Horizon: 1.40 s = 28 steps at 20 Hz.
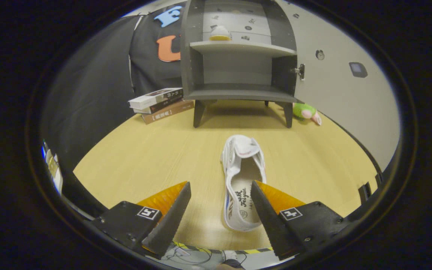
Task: Open the shoe cabinet door, grab the shoes and put them into the shoe cabinet, then close the shoe cabinet door.
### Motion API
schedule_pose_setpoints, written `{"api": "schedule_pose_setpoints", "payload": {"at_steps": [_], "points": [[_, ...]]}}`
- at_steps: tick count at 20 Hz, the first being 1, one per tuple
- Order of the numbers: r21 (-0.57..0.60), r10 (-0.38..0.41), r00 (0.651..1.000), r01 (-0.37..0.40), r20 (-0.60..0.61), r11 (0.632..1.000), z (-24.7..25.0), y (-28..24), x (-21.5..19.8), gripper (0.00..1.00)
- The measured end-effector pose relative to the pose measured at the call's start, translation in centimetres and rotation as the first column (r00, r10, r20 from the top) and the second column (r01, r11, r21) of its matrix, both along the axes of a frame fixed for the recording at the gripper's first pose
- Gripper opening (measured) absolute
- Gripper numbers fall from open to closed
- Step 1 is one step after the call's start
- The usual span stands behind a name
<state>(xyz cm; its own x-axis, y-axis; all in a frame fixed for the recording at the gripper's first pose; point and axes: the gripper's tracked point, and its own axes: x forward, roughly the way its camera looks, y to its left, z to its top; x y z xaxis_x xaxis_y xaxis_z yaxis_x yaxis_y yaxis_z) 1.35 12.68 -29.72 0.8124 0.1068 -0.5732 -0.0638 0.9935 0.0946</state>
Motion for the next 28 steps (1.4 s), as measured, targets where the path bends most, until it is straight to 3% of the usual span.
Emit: {"api": "schedule_pose_setpoints", "payload": {"at_steps": [13, 17, 19, 24, 28], "points": [[0.005, 0.005, 1.000, -0.005, -0.010, 1.000, -0.2, -1.8, 1.5, 1.00], [0.009, -0.038, 0.999, 0.038, -0.010, 0.999, -0.5, -3.6, 2.8, 0.54], [0.064, -0.012, 1.000, 0.014, -0.021, 0.998, -0.3, -3.1, 3.0, 0.31], [0.094, 0.036, 0.999, -0.035, -0.005, 0.995, 2.0, -2.7, 3.5, 0.12], [0.045, 0.041, 0.997, -0.044, 0.067, 0.998, 7.2, -4.4, 4.1, 0.11]]}}
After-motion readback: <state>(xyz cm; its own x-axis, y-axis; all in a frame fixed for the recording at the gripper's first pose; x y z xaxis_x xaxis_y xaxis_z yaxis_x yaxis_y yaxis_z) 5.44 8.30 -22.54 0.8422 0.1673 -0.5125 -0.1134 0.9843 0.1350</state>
